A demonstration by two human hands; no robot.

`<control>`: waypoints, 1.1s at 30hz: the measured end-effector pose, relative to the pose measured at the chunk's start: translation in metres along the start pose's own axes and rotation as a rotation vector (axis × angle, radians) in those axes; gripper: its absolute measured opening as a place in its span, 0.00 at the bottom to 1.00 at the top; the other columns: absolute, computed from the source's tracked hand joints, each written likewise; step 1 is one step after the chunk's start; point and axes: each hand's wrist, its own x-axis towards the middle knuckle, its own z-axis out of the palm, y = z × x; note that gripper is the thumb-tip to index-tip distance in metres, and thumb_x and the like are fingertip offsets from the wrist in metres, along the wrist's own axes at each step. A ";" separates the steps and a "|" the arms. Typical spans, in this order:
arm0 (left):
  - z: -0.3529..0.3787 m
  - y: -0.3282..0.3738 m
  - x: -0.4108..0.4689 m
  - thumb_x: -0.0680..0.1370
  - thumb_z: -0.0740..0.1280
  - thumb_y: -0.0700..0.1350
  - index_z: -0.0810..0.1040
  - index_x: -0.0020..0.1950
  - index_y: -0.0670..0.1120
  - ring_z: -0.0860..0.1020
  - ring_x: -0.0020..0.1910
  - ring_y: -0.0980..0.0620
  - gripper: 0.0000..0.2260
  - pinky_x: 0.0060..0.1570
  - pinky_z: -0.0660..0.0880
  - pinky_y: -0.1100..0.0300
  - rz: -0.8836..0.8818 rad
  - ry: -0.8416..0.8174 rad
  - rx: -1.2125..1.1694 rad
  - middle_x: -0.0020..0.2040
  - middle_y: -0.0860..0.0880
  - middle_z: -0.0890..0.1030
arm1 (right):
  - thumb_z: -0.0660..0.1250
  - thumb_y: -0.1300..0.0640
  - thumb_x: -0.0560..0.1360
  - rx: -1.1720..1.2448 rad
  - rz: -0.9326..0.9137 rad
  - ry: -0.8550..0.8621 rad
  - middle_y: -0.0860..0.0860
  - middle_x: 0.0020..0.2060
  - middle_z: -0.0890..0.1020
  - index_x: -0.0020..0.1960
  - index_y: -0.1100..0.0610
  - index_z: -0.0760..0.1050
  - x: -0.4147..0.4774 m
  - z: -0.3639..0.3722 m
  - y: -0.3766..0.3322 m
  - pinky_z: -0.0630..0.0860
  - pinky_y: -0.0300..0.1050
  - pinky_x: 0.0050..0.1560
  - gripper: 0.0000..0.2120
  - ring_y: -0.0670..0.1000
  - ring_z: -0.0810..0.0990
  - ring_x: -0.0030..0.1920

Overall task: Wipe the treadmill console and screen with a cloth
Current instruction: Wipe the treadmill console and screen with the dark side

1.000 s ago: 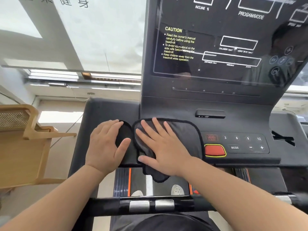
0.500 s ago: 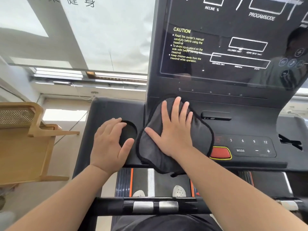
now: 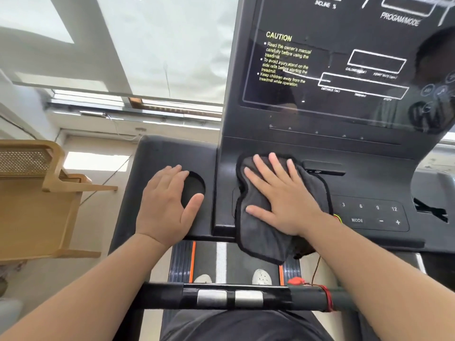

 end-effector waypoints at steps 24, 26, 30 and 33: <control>0.001 -0.004 -0.002 0.80 0.52 0.59 0.74 0.69 0.41 0.71 0.71 0.38 0.28 0.71 0.66 0.39 0.033 0.053 -0.052 0.71 0.40 0.75 | 0.49 0.18 0.71 0.110 0.264 0.085 0.65 0.81 0.37 0.84 0.44 0.39 0.043 -0.005 -0.075 0.37 0.70 0.79 0.51 0.68 0.30 0.80; 0.002 -0.004 -0.002 0.80 0.51 0.61 0.74 0.69 0.41 0.71 0.71 0.39 0.29 0.70 0.66 0.39 0.032 0.057 -0.056 0.71 0.41 0.75 | 0.50 0.21 0.74 0.108 0.161 0.081 0.62 0.82 0.37 0.84 0.44 0.42 0.038 -0.003 -0.072 0.38 0.69 0.79 0.47 0.65 0.31 0.81; 0.000 -0.005 -0.001 0.81 0.50 0.63 0.75 0.67 0.41 0.72 0.69 0.38 0.31 0.69 0.67 0.40 0.053 0.077 -0.066 0.69 0.40 0.76 | 0.53 0.30 0.79 0.104 -0.009 0.021 0.55 0.84 0.42 0.84 0.42 0.47 -0.004 0.010 -0.052 0.43 0.66 0.81 0.38 0.59 0.35 0.83; 0.000 -0.004 -0.001 0.79 0.54 0.58 0.76 0.64 0.40 0.73 0.66 0.38 0.26 0.67 0.68 0.40 0.061 0.109 -0.081 0.67 0.40 0.77 | 0.57 0.30 0.77 0.095 -0.027 -0.024 0.54 0.84 0.42 0.84 0.40 0.48 -0.035 0.015 -0.025 0.41 0.62 0.81 0.39 0.57 0.35 0.83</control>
